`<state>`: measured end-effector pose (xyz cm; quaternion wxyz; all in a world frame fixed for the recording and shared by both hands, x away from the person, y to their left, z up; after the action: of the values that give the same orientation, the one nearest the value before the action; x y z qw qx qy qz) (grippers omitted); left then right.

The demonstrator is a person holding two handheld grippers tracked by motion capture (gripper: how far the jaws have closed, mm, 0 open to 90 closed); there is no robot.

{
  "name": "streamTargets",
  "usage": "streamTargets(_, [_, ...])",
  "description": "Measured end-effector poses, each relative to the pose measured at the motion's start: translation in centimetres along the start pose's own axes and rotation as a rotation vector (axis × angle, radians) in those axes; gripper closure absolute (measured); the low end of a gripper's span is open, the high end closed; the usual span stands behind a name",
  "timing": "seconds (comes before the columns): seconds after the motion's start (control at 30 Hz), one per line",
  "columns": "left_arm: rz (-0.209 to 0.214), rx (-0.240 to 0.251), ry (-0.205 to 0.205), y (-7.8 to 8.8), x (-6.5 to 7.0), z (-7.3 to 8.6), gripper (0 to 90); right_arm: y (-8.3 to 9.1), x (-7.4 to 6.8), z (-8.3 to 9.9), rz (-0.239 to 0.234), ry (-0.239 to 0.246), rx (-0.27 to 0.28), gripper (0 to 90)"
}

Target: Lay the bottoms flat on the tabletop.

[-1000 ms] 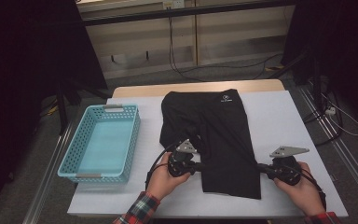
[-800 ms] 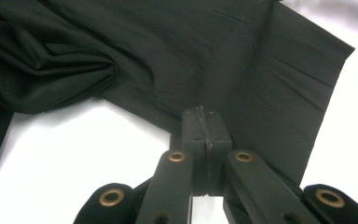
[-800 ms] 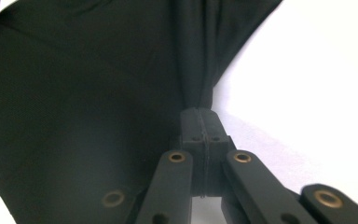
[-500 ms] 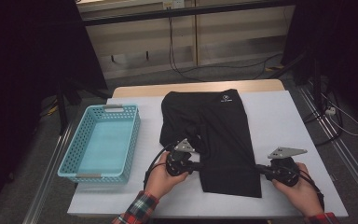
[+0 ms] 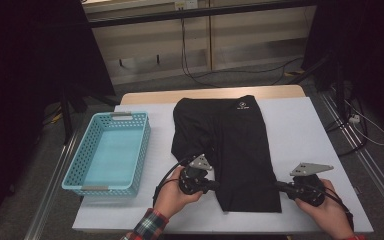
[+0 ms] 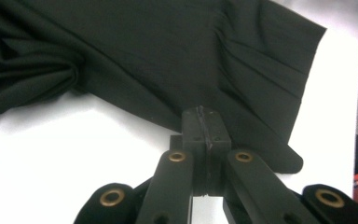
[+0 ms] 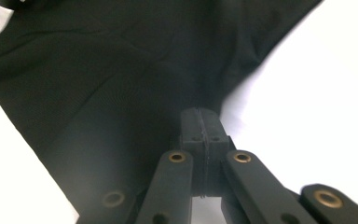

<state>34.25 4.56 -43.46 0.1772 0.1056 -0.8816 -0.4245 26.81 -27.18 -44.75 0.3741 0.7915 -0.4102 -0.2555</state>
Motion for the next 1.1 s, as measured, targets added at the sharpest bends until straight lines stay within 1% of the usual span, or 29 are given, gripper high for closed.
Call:
streamTargets(0.03, [-0.005, 0.012, 0.001, 0.1, 0.0, 0.0, 90.0, 0.1, 0.1, 0.1, 0.002, -0.003, 0.005, 90.0])
streamTargets(0.1, [-0.024, 0.012, 0.013, 0.1, -0.3, 0.1, 90.0, 0.3, 0.4, 0.3, 0.017, -0.028, 0.025, 89.7])
streamTargets(0.13, [-0.002, 0.021, 0.019, -0.1, -0.5, 0.2, 90.0, 0.2, 0.5, 0.2, 0.017, -0.042, 0.036, 84.0])
streamTargets(0.17, [-0.002, 0.021, 0.019, -0.1, -0.5, 0.2, 90.0, 0.2, 0.5, 0.2, 0.017, -0.042, 0.036, 84.0])
streamTargets(0.2, [-0.005, 0.004, 0.022, -0.4, -0.8, 0.3, 90.0, -0.1, 0.4, -0.1, 0.028, -0.061, 0.044, 68.1])
streamTargets(0.23, [0.000, 0.009, 0.028, -0.6, -0.8, 0.4, 90.0, -0.3, 0.4, -0.2, 0.032, -0.057, 0.040, 69.1])
streamTargets(0.27, [-0.005, 0.000, 0.022, -0.5, -0.9, 0.4, 90.0, -0.6, 0.3, -0.3, 0.025, -0.052, 0.037, 68.8])
streamTargets(0.3, [-0.010, -0.001, 0.017, -0.5, -0.9, 0.3, 90.0, -0.8, 0.3, -0.5, 0.027, -0.053, 0.031, 66.4])
streamTargets(0.33, [-0.025, -0.003, 0.020, -0.5, -0.8, 0.3, 90.0, -1.2, 0.3, -0.7, 0.031, -0.058, 0.023, 65.6])
streamTargets(0.37, [-0.005, 0.009, 0.018, -0.5, -0.9, 0.3, 90.0, -1.5, 0.3, -0.9, 0.021, -0.053, 0.015, 66.4])
streamTargets(0.43, [-0.003, 0.012, 0.017, -0.6, -0.9, 0.3, 90.0, -1.9, 0.3, -1.1, 0.016, -0.056, 0.005, 67.7])
streamTargets(0.47, [-0.006, 0.004, 0.019, -0.6, -1.0, 0.3, 90.0, -2.1, 0.3, -1.4, 0.031, -0.040, 0.000, 76.6])
streamTargets(0.5, [-0.006, 0.006, 0.020, -0.7, -1.1, 0.3, 90.0, -2.2, 0.4, -1.5, 0.030, -0.040, 0.004, 81.8])
streamTargets(0.53, [-0.004, 0.006, 0.020, -0.7, -1.1, 0.3, 90.0, -2.3, 0.4, -1.5, -0.003, -0.046, 0.009, 89.1])
streamTargets(0.57, [-0.004, 0.004, 0.018, -0.7, -1.1, 0.3, 90.0, -2.4, 0.4, -1.4, -0.042, -0.061, 0.014, 90.0])
streamTargets(0.6, [-0.003, 0.003, 0.021, -0.7, -1.0, 0.3, 90.0, -2.4, 0.3, -1.4, -0.042, -0.055, 0.019, 90.0])
streamTargets(0.67, [0.001, -0.001, 0.010, -0.5, -0.9, 0.2, 90.0, -2.2, 0.2, -1.4, -0.050, -0.045, 0.006, 90.0])
streamTargets(0.7, [0.005, 0.006, 0.014, -0.5, -0.7, 0.2, 90.0, -2.0, 0.0, -1.3, -0.055, -0.043, 0.004, 90.0])
streamTargets(0.77, [0.009, 0.005, 0.005, -0.4, -0.4, 0.1, 90.0, -1.5, -0.2, -1.0, -0.063, -0.031, 0.006, 90.0])
streamTargets(0.8, [-0.008, -0.001, 0.002, -0.3, -0.2, 0.0, 90.0, -1.3, -0.3, -0.7, -0.061, -0.025, 0.006, 90.0])
streamTargets(0.83, [0.011, -0.005, -0.006, -0.2, -0.1, 0.0, 90.0, -1.0, -0.4, -0.5, -0.059, -0.023, 0.006, 90.0])
streamTargets(0.87, [-0.005, -0.011, -0.004, -0.2, 0.1, -0.1, 90.0, -0.7, -0.3, -0.3, -0.057, -0.021, 0.013, 90.0])
streamTargets(0.9, [0.019, -0.010, -0.011, -0.3, 0.2, -0.1, 90.0, -0.4, -0.3, -0.1, -0.062, -0.024, 0.017, 90.0])
streamTargets(0.93, [0.021, -0.015, -0.019, -0.3, 0.3, -0.1, 90.0, -0.2, -0.2, 0.1, -0.068, -0.030, 0.019, 90.0])
streamTargets(0.97, [0.014, -0.018, -0.016, -0.3, 0.6, -0.2, 90.0, 0.0, -0.2, 0.2, -0.068, -0.033, 0.023, 90.0])
streamTargets(1.0, [0.032, -0.021, -0.019, -0.2, 0.7, -0.3, 90.0, 0.1, -0.2, 0.4, -0.071, -0.034, 0.021, 90.0])
streamTargets(1.03, [0.041, -0.013, -0.025, -0.2, 0.9, -0.3, 90.0, 0.2, -0.3, 0.5, -0.073, -0.036, 0.016, 90.0])
streamTargets(1.1, [0.051, -0.010, -0.030, -0.1, 1.1, -0.4, 90.0, 0.5, -0.3, 0.9, -0.072, -0.034, 0.019, 90.0])
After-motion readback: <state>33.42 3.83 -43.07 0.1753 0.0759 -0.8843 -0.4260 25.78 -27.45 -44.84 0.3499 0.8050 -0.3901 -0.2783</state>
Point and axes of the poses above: each handheld gripper's, and its own axes: y roughly backward along the jaws, z roughly out of its underside, x roughly to its right, the point moved 1 cm from there along -y, roughly forward along the jaws, and after that the axes turned 7 degrees about -x, right-handed, at the moved point
